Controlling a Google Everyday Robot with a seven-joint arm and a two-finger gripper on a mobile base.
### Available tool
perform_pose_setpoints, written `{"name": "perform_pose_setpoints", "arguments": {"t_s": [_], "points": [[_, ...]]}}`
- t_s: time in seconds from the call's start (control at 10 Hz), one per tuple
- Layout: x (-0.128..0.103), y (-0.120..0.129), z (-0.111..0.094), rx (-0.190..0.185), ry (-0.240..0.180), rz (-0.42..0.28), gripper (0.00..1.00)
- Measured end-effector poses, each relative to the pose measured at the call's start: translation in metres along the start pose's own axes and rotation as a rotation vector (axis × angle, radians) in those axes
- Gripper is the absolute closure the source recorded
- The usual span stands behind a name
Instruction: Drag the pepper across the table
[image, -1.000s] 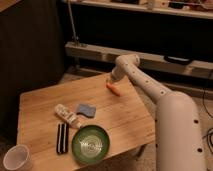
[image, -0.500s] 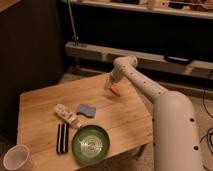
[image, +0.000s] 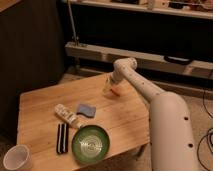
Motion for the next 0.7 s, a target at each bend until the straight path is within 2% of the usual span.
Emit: {"name": "perform_pose_setpoints", "arguments": {"t_s": [0.1, 0.3, 0.7], "points": [[-0.0017, -0.0002, 0.0030, 0.001, -0.006, 0.005, 0.25], [-0.0011, -0.0017, 0.0066, 0.005, -0.011, 0.008, 0.44], [-0.0006, -0.0045, 0.0116, 0.005, -0.021, 0.007, 0.88]]}}
